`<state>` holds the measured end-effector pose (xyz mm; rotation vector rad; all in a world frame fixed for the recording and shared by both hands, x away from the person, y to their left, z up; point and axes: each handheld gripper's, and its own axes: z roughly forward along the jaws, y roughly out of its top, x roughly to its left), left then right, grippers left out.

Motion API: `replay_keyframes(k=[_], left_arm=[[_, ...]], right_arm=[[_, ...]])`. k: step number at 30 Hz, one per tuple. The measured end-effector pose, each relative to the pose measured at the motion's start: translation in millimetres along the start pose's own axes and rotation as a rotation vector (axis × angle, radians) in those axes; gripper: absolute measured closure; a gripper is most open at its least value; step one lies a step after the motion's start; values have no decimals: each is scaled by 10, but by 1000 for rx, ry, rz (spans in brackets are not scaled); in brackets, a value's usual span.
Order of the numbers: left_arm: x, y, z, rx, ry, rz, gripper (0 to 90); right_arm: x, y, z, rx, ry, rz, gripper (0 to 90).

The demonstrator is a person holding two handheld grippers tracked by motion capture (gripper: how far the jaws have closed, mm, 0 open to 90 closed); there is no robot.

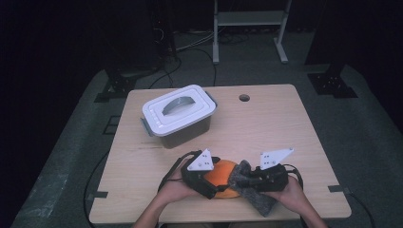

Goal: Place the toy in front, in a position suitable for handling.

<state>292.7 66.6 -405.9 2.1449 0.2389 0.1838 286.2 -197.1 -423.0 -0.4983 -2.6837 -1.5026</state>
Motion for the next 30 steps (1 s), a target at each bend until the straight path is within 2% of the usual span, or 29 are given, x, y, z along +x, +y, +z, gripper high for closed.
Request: replay_keyframes(k=[3, 4, 7, 9, 10, 11, 12, 13, 15, 16, 18, 20, 21, 22, 23, 24, 25, 26, 27, 28, 29, 30], left_arm=[[42, -53, 58, 60, -11, -17, 92], [50, -81, 72, 60, -17, -23, 94], [64, -117, 71, 42, -17, -35, 243], [56, -137, 78, 34, -22, -33, 286], [28, -139, 83, 41, -34, -12, 287], [28, -139, 83, 41, -34, -12, 285], [2, -116, 87, 53, -28, 3, 278], [2, -116, 87, 53, -28, 3, 268], [8, -98, 77, 60, -34, 0, 249], [13, -87, 69, 60, -43, -3, 173], [8, -74, 65, 48, -47, 8, 109], [7, -65, 90, 52, -47, 0, 99], [8, -63, 102, 59, -40, 0, 99], [9, -64, 106, 66, -34, 6, 181], [8, -68, 103, 64, -28, 11, 181], [0, -71, 88, 39, -4, 24, 322], [0, -71, 88, 39, -4, 24, 377], [-31, -59, 82, -1, 35, 48, 411], [-31, -59, 82, -1, 35, 48, 426], [-54, -33, 91, -26, 70, 63, 432], [-54, -33, 91, -26, 70, 63, 433], [-65, -21, 111, -55, 105, 62, 433]], right_arm=[[-17, -1, -16, 3, 0, 4, 749], [-30, -5, -28, 0, -4, 10, 750], [-69, 5, -73, 2, -2, 21, 749], [-82, 16, -107, -15, -10, 25, 750], [-75, 39, -149, -64, -28, 32, 750], [-75, 39, -149, -64, -28, 32, 750], [-56, 81, -157, -97, -48, 26, 749], [-56, 81, -157, -97, -48, 26, 749], [-38, 104, -112, -84, -49, 13, 749], [-28, 81, -36, -60, -42, 9, 749], [-13, 66, 2, -50, -31, 3, 749], [3, 70, 5, -47, -36, -5, 749], [12, 76, 6, -44, -42, -11, 748], [16, 82, 0, -40, -52, -18, 749], [16, 82, 0, -40, -52, -18, 749], [2, 91, -33, -40, -71, -19, 748], [2, 91, -33, -40, -71, -19, 748], [-17, 102, -85, -58, -100, -15, 749], [-17, 102, -85, -58, -100, -15, 749], [-34, 119, -134, -77, -119, -9, 749], [-34, 119, -134, -77, -119, -9, 749], [-45, 131, -163, -93, -141, -10, 749]])
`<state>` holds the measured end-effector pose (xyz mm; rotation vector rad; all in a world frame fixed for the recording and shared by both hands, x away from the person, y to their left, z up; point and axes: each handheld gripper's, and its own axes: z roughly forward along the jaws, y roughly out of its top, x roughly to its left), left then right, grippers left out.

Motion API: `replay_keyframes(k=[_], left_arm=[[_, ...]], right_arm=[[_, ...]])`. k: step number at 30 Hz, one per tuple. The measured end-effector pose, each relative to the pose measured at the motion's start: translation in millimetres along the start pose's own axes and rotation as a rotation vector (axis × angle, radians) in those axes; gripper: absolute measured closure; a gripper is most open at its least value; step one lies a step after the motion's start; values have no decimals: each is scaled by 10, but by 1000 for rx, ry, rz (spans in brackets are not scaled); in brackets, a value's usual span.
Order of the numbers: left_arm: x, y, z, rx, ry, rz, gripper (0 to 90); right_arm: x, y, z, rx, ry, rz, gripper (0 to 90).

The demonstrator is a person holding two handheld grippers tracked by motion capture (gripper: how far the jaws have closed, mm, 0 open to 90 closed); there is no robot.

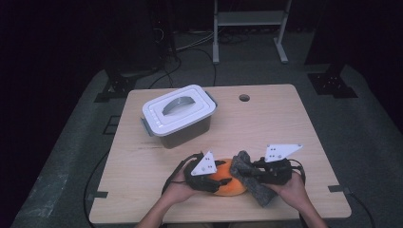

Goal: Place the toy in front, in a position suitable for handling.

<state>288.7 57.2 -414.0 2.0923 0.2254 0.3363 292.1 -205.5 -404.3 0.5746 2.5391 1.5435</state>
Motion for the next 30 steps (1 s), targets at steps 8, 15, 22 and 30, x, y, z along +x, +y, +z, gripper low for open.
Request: replay_keyframes(k=[8, 15, 22, 30], left_arm=[[40, -10, -21, 37, -36, -44, 301], [101, -30, 26, 103, -81, -101, 124], [197, -166, -56, 87, -104, -120, 245], [215, -224, -92, 77, -118, -136, 231]], right_arm=[[-46, -47, 43, 18, 20, 25, 748], [54, -42, 146, 52, 92, -6, 748], [-103, -164, 70, 61, 68, 54, 747], [-217, -282, -43, 80, 39, 118, 745]])
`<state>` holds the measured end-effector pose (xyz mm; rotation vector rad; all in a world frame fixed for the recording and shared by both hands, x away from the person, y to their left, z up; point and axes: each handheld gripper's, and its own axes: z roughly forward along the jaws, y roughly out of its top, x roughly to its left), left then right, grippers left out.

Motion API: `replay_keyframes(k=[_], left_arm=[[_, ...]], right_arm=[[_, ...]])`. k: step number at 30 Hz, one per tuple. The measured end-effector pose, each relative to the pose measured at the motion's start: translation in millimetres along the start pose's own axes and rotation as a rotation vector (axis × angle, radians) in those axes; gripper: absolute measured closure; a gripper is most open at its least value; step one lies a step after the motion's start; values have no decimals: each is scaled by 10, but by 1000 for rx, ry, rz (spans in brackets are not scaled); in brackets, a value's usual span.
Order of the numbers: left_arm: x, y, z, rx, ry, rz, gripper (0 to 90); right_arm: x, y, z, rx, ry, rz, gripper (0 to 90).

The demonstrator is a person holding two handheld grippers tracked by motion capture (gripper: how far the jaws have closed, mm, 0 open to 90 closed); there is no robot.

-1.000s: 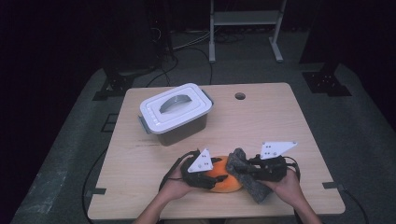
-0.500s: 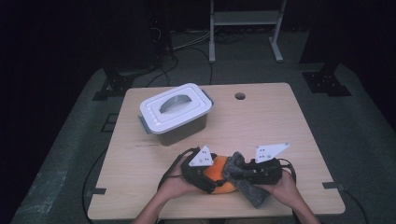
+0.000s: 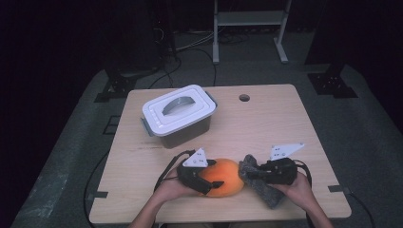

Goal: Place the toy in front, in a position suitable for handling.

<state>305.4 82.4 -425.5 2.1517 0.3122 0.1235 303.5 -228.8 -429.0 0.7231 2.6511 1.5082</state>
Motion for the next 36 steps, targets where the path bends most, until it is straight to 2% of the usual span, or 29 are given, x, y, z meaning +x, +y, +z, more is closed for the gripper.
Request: replay_keyframes(k=[2, 4, 7, 9, 13, 15, 16, 17, 19, 21, 22, 25, 26, 28, 31, 32, 34, 36], left_arm=[[-2, -9, 1, -3, -5, 2, 230], [0, -8, 0, -2, -7, 5, 229], [0, -16, 0, -1, -10, 10, 227], [-13, -19, 11, -4, -10, 18, 225], [-19, -17, 12, -3, -10, 21, 221], [-28, -9, 17, 0, -9, 19, 214], [-47, 4, 35, 0, -7, 27, 209], [-47, 4, 35, 0, -7, 27, 205], [-68, 16, 51, 6, -5, 36, 201], [-77, 15, 50, 6, -1, 38, 197], [-81, 11, 45, 9, -7, 42, 195], [-86, 16, 48, 6, -9, 43, 189], [-88, 15, 52, 2, -7, 42, 187], [-93, 19, 58, 1, -6, 40, 187], [-105, 28, 69, 2, -3, 45, 185], [-121, 40, 83, 3, -2, 53, 183], [-129, 47, 87, 6, 2, 55, 178], [-141, 72, 78, 12, 5, 66, 159]], right_arm=[[40, 46, -6, -28, 18, -9, 745], [73, 71, 26, -25, 28, -22, 745], [73, 51, 76, -2, 37, -25, 745], [18, 9, 90, 31, 59, 2, 743], [-11, -31, 51, 68, 42, 0, 744], [11, -11, 1, 34, 32, -8, 744], [58, 53, -20, -15, 43, -24, 744], [58, 53, -20, -15, 43, -24, 744], [111, 137, 0, -51, 46, -47, 744], [137, 177, 67, -40, 51, -63, 744], [138, 146, 137, -12, 59, -68, 744], [111, 110, 131, -3, 75, -53, 744], [91, 81, 100, 29, 59, -56, 744], [71, 53, 70, 35, 58, -41, 744], [98, 85, 33, 3, 49, -50, 744], [146, 161, 20, -47, 58, -69, 743], [170, 198, 28, -61, 54, -80, 738], [209, 228, 119, -26, 60, -102, 736]])
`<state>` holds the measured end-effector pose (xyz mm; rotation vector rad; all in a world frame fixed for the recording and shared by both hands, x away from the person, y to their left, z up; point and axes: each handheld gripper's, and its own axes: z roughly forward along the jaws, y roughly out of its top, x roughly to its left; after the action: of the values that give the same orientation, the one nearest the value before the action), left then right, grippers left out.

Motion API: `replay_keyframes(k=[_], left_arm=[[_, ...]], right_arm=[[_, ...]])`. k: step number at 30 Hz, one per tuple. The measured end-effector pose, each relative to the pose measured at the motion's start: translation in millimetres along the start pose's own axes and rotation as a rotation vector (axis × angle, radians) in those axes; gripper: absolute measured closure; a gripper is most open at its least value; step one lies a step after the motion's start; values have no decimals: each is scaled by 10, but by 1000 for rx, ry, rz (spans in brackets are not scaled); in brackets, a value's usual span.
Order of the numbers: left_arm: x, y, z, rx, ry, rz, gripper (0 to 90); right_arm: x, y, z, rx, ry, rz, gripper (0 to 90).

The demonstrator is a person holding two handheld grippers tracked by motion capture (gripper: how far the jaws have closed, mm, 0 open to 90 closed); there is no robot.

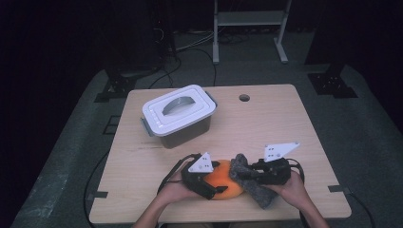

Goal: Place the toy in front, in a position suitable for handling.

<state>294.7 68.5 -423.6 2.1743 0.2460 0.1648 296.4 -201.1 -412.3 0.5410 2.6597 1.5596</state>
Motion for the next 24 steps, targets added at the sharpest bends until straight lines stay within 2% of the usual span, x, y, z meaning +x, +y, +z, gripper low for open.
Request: replay_keyframes(k=[3, 8, 10, 12, 15, 16, 17, 19, 20, 22, 24], left_arm=[[2, 20, -22, 1, -5, 1, 129], [37, 38, -110, 27, 3, -14, 87], [63, 12, -124, 29, -2, -33, 92], [63, -7, -114, 36, -6, -35, 144], [46, -1, -99, 36, -7, -28, 166], [15, 30, -75, 19, -1, -19, 166], [15, 30, -75, 19, -1, -19, 166], [-30, 69, -36, 13, 0, 5, 166], [-56, 94, -14, 19, 5, 18, 160], [-56, 96, -13, 28, 6, 21, 149], [-41, 84, -32, 19, -2, 10, 125]], right_arm=[[3, -38, 42, 14, 2, -1, 737], [-18, -124, -33, 27, 5, 20, 738], [-25, -152, -66, 39, 2, 31, 739], [-36, -158, -91, 54, -3, 35, 739], [-20, -122, -122, 30, -10, 29, 740], [21, -41, -138, -6, -14, 11, 740], [21, -41, -138, -6, -14, 11, 740], [75, 50, -108, -23, -18, -19, 740], [116, 104, -41, -5, -20, -41, 740], [122, 107, -5, 16, -23, -51, 740], [109, 74, 18, 21, -14, -42, 740]])
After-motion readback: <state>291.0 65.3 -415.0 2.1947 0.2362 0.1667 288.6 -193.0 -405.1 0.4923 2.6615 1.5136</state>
